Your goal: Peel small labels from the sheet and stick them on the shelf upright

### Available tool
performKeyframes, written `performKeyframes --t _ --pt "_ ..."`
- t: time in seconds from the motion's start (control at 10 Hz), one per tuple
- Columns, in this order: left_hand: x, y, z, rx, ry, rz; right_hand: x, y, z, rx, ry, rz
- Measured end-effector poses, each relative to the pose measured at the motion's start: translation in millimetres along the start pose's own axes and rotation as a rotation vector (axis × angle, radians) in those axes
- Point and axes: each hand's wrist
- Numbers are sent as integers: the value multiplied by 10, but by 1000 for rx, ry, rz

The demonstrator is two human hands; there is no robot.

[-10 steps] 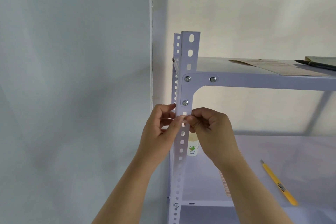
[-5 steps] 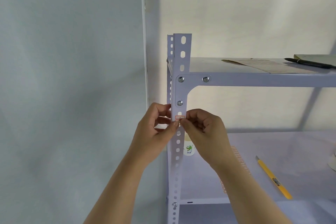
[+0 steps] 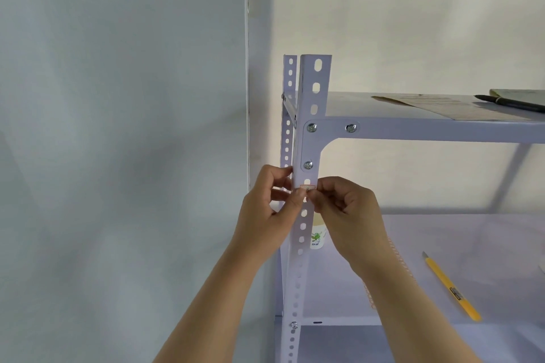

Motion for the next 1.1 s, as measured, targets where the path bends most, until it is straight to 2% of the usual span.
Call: performKeyframes --t 0.3,0.5,0.7,0.9,1.1 --pt "14 -118 -36 -99 -18 -27 -67 39 -117 28 72 -7" --pt "84 -173 -157 -60 26 49 -156 -9 -227 18 76 -89" --pt "409 -140 -392 5 -54 16 -292 -181 -348 34 57 -112" --pt "740 -72 -652 40 -42 176 -483 -466 -518 11 -22 -201" --pt "1042 -5 -751 81 67 465 -650 -672 -612 45 -250 -408"
Point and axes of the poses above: each hand's wrist, its own z-axis towards the middle knuckle, its own y-axis out of the palm, x = y × z, and after that the axes turned 3 degrees about x, right-handed
